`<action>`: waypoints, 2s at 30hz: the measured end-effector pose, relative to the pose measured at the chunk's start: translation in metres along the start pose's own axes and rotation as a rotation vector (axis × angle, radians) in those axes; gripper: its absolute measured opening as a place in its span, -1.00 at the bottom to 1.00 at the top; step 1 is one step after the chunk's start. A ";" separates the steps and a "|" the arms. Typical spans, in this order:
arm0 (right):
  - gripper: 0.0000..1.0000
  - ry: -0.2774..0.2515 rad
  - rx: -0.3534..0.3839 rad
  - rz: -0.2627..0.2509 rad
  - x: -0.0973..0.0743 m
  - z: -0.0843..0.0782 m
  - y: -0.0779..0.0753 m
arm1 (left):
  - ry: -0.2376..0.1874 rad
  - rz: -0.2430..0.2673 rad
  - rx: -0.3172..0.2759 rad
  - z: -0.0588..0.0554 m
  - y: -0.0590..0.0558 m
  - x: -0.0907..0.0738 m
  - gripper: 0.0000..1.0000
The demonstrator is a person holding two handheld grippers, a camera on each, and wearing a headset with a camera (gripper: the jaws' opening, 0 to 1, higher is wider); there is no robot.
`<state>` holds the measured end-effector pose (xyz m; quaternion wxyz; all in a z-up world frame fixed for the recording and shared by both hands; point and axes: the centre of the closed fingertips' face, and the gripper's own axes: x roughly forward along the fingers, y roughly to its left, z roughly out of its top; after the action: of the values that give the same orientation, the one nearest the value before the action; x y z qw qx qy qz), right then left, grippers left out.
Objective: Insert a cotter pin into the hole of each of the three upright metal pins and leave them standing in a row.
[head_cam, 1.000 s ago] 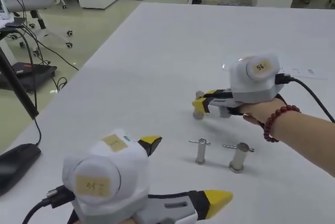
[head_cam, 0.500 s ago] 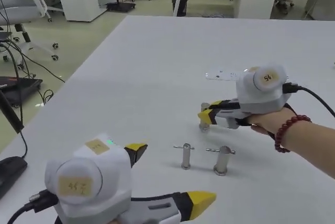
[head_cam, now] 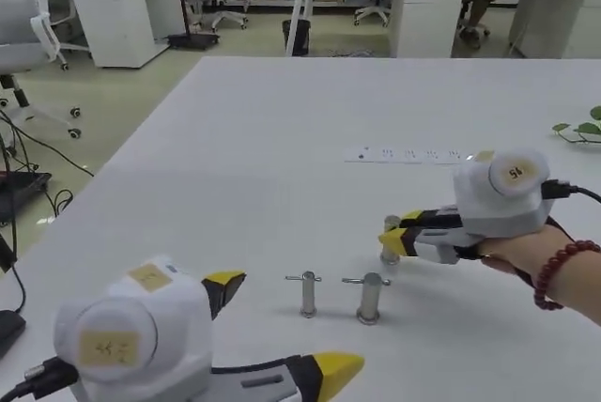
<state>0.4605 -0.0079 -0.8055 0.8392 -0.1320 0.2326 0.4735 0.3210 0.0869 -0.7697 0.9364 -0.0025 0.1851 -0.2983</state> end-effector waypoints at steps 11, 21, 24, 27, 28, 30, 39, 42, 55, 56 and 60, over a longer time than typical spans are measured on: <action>-0.73 -0.002 -0.026 0.043 -0.032 -0.016 0.016 | -0.011 -0.008 0.004 0.007 -0.006 0.000 0.78; -0.73 -0.010 -0.040 0.128 -0.047 -0.029 0.049 | -0.011 -0.021 0.015 0.006 -0.015 -0.004 0.75; -0.73 -0.007 -0.055 0.148 -0.050 -0.031 0.061 | -0.010 -0.024 0.017 0.005 -0.017 -0.005 0.74; -0.73 -0.010 -0.070 0.172 -0.052 -0.031 0.074 | -0.009 -0.031 0.017 0.004 -0.019 -0.006 0.71; -0.73 -0.012 -0.072 0.180 -0.052 -0.030 0.077 | -0.010 -0.031 0.018 0.004 -0.019 -0.006 0.71; -0.73 -0.021 -0.072 0.194 -0.053 -0.029 0.085 | -0.014 -0.032 0.017 0.005 -0.018 -0.007 0.71; -0.73 -0.040 -0.074 0.246 -0.050 -0.029 0.118 | -0.017 -0.048 0.038 0.006 -0.018 -0.012 0.66; -0.73 -0.040 -0.081 0.260 -0.047 -0.032 0.128 | -0.015 -0.059 0.049 0.004 -0.019 -0.015 0.64; -0.73 -0.037 -0.112 0.273 -0.039 -0.039 0.148 | -0.015 -0.067 0.045 -0.004 -0.018 -0.021 0.71; -0.73 -0.037 -0.113 0.271 -0.039 -0.040 0.148 | -0.019 -0.068 0.046 -0.004 -0.018 -0.021 0.71; -0.73 -0.032 -0.124 0.265 -0.038 -0.043 0.150 | -0.023 -0.068 0.046 -0.004 -0.019 -0.022 0.72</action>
<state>0.3042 0.0226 -0.8235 0.7631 -0.1442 0.2046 0.5958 0.2924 0.0838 -0.7638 0.9275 0.0095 0.1673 -0.3343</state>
